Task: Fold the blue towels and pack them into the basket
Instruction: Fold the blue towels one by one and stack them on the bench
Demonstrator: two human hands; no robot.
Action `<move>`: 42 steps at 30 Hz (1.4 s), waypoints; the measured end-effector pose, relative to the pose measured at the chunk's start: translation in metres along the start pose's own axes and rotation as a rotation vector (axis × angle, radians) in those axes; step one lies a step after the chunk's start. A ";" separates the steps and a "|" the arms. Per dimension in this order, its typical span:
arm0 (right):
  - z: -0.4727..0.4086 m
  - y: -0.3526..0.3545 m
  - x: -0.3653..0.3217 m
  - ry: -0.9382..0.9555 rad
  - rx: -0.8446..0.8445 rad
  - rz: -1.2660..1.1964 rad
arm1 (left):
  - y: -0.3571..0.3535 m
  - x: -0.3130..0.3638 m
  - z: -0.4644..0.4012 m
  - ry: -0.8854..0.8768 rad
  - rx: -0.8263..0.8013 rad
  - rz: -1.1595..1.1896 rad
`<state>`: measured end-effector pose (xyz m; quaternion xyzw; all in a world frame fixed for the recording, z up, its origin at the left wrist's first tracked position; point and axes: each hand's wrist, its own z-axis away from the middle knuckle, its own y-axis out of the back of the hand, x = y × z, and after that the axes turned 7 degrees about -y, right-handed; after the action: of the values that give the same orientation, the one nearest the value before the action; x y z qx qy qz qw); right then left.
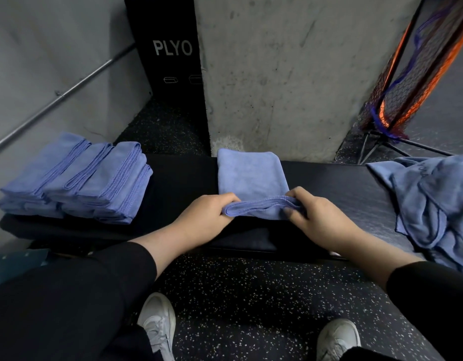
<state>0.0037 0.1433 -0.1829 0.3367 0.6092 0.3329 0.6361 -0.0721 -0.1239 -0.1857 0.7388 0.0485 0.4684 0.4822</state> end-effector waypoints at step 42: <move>-0.047 -0.010 -0.017 0.137 0.424 0.293 | 0.011 -0.012 -0.037 -0.275 -0.003 -0.464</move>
<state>-0.0440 0.1242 -0.1833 0.5238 0.6517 0.3085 0.4535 -0.1100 -0.1116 -0.1812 0.7639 0.1498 0.2405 0.5798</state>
